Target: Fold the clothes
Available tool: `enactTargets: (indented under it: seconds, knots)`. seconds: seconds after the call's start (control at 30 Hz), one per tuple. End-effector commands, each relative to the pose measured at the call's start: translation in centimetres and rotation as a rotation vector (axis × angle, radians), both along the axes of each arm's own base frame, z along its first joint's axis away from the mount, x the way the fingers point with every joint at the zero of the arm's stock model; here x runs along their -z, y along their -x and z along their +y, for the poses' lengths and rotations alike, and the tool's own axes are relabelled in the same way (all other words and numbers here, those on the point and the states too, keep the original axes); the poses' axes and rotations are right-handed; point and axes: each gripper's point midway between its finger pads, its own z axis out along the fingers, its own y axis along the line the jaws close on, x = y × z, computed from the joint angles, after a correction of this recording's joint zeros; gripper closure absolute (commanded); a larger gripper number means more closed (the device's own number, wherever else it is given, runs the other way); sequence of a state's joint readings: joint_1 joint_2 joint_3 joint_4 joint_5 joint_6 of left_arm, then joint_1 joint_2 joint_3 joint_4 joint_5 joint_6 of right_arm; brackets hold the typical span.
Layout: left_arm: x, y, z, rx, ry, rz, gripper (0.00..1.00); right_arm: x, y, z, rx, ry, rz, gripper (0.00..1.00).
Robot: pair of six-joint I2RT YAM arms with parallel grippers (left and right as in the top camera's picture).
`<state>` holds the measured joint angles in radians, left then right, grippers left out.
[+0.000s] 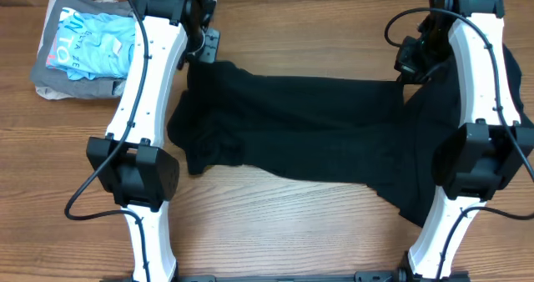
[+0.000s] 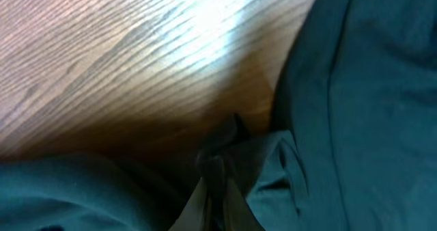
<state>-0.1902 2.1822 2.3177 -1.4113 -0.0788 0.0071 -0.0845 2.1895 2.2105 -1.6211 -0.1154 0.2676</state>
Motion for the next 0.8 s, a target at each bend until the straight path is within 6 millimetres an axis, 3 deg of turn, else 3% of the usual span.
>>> enactTargets:
  seconds: [0.0,0.13,0.23,0.37,0.47,0.6,0.77]
  knots:
    - [-2.0,2.5,-0.9,0.011,0.057,0.035,0.96,-5.3,1.3,-0.2,-0.009,0.014,-0.105,0.96]
    - [-1.5,4.9,-1.6,0.028,0.082,0.133,0.96,-5.5,2.5,-0.1,-0.048,0.013,-0.081,0.96]
    - [-1.1,6.9,-1.9,0.052,0.058,0.213,0.96,-2.7,4.2,0.4,-0.056,0.001,0.029,0.96]
    - [-0.4,7.7,-2.3,0.064,0.045,0.251,0.96,1.4,5.9,0.4,-0.055,-0.01,0.118,0.96]
    - [1.4,8.8,-2.3,0.067,0.03,0.319,0.96,3.6,6.5,1.1,-0.053,-0.045,0.105,0.96]
    - [4.5,10.0,-2.4,0.072,0.01,0.401,0.96,4.4,7.8,1.4,-0.053,-0.055,0.103,0.96]
    - [8.7,11.3,-2.1,0.068,-0.006,0.473,0.96,6.9,9.8,1.6,-0.052,-0.06,0.16,0.96]
